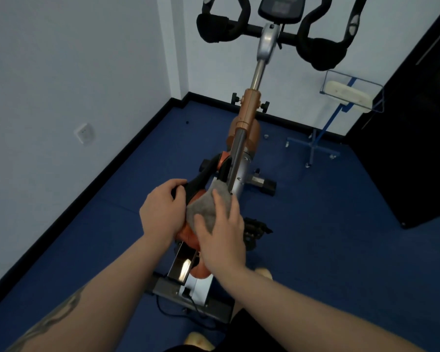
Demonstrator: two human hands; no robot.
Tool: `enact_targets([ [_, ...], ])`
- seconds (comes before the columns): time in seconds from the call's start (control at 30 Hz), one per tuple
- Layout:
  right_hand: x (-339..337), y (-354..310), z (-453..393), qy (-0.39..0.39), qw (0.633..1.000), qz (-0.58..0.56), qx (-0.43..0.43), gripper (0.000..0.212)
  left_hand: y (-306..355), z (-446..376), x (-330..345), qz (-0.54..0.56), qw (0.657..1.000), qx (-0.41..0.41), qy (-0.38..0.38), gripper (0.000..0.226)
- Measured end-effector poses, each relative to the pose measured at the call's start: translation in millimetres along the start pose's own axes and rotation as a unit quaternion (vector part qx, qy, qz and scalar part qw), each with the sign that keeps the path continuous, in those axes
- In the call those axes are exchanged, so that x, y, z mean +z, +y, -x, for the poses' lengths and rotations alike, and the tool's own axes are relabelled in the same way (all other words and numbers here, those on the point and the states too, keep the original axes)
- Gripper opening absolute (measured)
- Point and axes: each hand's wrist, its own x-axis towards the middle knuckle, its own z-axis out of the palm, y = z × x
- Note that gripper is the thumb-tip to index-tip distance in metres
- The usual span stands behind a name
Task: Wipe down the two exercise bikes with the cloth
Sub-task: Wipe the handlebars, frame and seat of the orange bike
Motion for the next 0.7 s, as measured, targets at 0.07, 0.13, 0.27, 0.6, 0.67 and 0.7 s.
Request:
enact_targets([
  [0.07,0.9,2.9,-4.4,0.010,1.000,0.012,-0.021,0.062,1.1,-0.2,0.1,-0.001,1.000,0.000,0.001,0.024],
  [0.13,-5.9,-2.1,-24.7,0.011,1.000,0.024,-0.003,0.057,2.5,0.9,-0.8,0.000,1.000,0.000,-0.001,0.025],
  [0.27,-5.9,-6.3,-32.4,0.011,1.000,-0.003,0.028,0.054,1.1,1.5,-0.6,0.004,1.000,-0.001,0.002,0.025],
  [0.6,-10.5,-2.3,-49.8,0.010,0.993,-0.091,0.073,0.049,1.5,1.4,-1.6,0.005,1.000,0.001,0.000,0.025],
  [0.67,-3.5,-1.3,-28.4,0.034,0.996,-0.069,0.051,0.051,1.4,1.8,-1.5,0.007,1.000,0.002,-0.001,0.025],
  [0.7,0.8,0.4,-15.7,0.049,0.997,-0.048,0.030,0.053,1.3,1.4,-1.6,0.009,1.000,0.004,-0.001,0.025],
])
